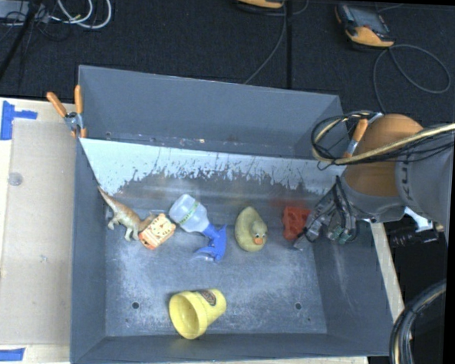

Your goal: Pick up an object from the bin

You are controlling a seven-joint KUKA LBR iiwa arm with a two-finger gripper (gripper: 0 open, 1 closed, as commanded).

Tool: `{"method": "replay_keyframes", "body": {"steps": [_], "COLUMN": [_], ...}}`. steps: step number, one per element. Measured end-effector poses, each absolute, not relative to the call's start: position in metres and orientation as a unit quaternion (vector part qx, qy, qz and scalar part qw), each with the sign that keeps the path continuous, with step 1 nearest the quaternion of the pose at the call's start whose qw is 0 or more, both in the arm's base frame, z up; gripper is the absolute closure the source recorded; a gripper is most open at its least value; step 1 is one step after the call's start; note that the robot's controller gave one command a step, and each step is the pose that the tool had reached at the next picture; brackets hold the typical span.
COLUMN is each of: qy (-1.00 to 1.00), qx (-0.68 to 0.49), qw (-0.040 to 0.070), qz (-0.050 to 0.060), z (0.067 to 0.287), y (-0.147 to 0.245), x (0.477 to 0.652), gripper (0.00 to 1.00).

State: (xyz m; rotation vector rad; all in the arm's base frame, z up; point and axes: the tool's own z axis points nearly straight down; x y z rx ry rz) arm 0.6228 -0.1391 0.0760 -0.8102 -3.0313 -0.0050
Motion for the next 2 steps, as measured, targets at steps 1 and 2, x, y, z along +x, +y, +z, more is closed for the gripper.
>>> {"method": "replay_keyframes", "body": {"steps": [1,2], "qy": [-0.966,-0.966], "qx": [-0.258,-0.257], "qw": [0.001,0.002], "qz": [-0.001,-0.001], "z": [0.0766,0.0787], "y": [-0.1393,-0.1391], "x": [0.6228,0.6226], "gripper": [1.00,1.00]}}
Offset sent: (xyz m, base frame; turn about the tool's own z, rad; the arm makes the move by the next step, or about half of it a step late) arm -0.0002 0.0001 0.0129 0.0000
